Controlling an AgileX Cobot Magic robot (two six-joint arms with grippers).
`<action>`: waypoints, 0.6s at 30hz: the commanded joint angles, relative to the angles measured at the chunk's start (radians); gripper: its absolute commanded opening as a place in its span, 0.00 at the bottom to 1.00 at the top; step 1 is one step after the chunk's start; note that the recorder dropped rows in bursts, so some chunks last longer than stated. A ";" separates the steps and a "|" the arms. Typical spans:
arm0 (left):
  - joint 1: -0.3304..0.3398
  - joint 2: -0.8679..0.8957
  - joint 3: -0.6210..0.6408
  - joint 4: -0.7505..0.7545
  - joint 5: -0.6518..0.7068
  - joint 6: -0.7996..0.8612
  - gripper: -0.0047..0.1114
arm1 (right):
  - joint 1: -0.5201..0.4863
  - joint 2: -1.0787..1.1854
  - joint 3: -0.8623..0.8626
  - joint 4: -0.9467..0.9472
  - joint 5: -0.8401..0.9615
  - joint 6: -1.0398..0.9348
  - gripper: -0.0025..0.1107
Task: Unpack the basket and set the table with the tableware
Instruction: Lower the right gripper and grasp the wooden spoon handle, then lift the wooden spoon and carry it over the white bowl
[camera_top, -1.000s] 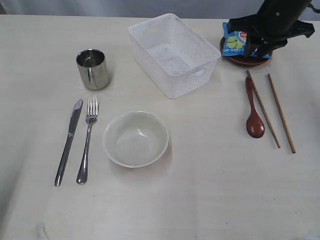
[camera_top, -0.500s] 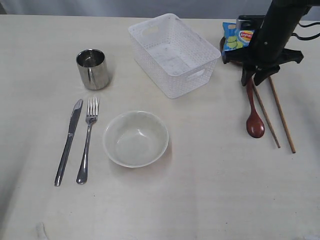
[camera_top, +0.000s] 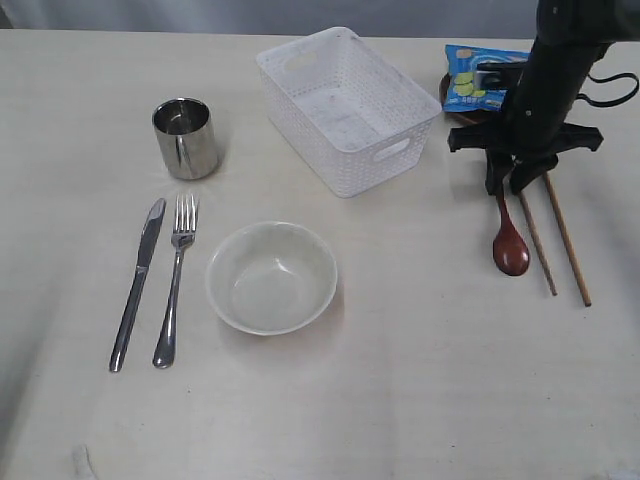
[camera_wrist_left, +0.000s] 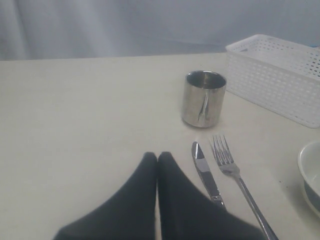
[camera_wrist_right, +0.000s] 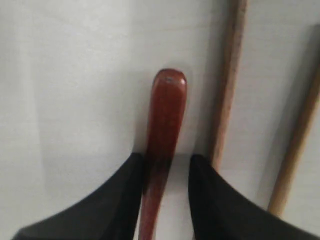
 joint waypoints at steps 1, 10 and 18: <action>-0.005 -0.003 0.003 0.009 -0.011 -0.004 0.04 | -0.047 0.004 0.000 0.061 -0.037 -0.005 0.30; -0.005 -0.003 0.003 0.009 -0.011 -0.004 0.04 | -0.057 0.007 0.000 0.155 -0.132 -0.088 0.30; -0.005 -0.003 0.003 0.009 -0.011 -0.004 0.04 | -0.057 0.008 0.000 0.144 -0.195 -0.104 0.08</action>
